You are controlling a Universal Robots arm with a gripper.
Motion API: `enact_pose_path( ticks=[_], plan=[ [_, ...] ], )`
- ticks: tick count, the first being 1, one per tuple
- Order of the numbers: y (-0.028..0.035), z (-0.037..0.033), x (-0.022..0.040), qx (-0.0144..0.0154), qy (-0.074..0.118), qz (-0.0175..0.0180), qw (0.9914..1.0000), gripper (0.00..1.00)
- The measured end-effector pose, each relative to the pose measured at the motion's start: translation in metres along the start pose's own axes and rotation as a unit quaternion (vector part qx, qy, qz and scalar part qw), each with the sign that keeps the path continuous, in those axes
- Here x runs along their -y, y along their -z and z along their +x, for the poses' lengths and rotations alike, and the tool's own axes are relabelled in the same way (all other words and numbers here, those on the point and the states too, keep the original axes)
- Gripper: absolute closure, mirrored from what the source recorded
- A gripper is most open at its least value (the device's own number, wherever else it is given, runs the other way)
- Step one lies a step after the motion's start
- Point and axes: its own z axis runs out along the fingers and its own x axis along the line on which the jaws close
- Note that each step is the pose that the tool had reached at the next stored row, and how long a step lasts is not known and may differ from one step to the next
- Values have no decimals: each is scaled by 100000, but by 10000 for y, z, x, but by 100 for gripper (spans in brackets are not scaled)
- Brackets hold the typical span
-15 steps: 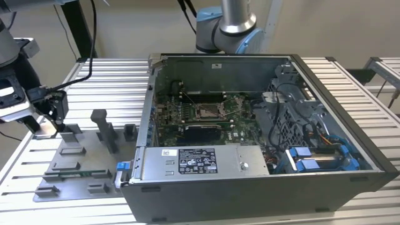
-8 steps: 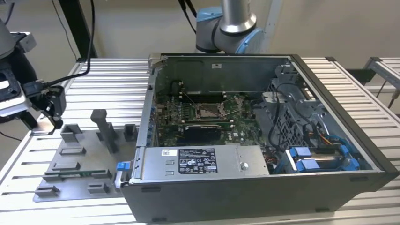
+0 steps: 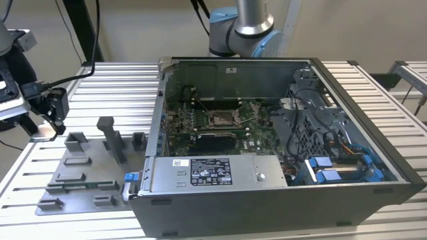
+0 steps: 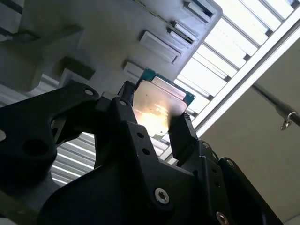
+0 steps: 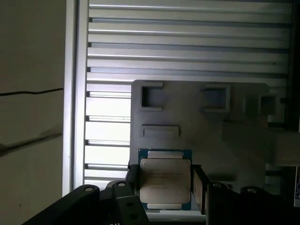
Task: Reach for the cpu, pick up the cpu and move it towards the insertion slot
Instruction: 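Pick up the cpu and move it towards the insertion slot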
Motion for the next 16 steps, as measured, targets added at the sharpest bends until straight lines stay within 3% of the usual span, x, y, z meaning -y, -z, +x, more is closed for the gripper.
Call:
enact_pose_path(
  ticks=[7, 16],
  plan=[
    [12, 1, 0, -31, -3, 22, 100000, 100],
    [99, 0, -4, -8, -4, 8, 100000, 100]
  ],
)
